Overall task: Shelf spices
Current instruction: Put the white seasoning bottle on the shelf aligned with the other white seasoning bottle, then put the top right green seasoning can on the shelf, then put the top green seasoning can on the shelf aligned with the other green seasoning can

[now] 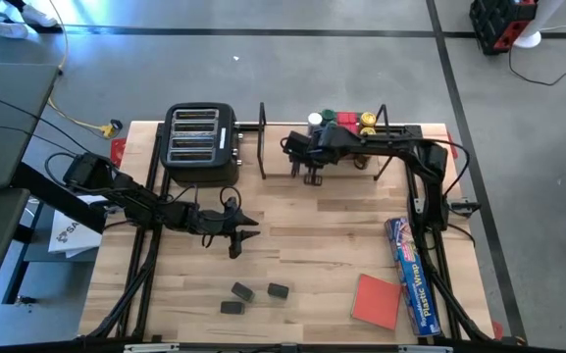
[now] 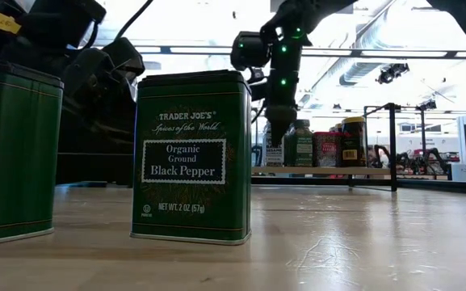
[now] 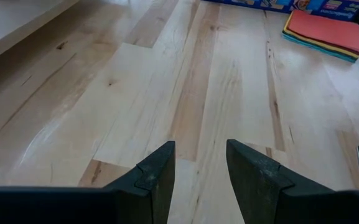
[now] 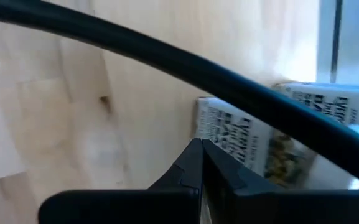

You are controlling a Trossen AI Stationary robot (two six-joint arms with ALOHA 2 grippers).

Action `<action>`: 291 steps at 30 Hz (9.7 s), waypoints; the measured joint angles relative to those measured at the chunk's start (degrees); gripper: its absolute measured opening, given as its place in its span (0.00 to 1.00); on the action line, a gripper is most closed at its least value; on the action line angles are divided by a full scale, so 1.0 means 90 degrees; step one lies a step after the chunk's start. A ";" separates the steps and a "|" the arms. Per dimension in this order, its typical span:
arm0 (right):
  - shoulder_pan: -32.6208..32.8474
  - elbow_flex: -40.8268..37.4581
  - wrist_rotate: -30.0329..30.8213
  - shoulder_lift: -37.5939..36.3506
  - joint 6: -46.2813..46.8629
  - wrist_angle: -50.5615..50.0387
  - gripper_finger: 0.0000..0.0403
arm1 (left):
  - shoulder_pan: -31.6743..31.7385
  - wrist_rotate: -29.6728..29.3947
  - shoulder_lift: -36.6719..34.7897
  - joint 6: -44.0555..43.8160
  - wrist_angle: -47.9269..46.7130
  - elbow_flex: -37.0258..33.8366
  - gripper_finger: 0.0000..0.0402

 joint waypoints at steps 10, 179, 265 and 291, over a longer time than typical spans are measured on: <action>-0.0301 0.0000 0.0114 0.0000 0.0306 0.0203 0.00 | 0.0000 -0.0007 0.0000 0.0000 0.0000 0.0000 0.34; -0.2124 0.0112 -0.4605 0.0396 -0.2537 0.3610 0.32 | -0.0063 -0.1986 -0.0182 -0.0021 0.0342 0.0002 0.34; -0.1496 0.0112 -0.2148 0.0160 -0.2160 0.2878 0.00 | -0.0066 -0.1853 -0.0180 -0.0114 0.0656 0.0000 0.34; -0.1204 0.0567 -0.1560 0.0028 -0.1867 0.3174 0.00 | -0.0075 -0.1822 -0.0230 -0.0109 0.0656 0.0002 0.34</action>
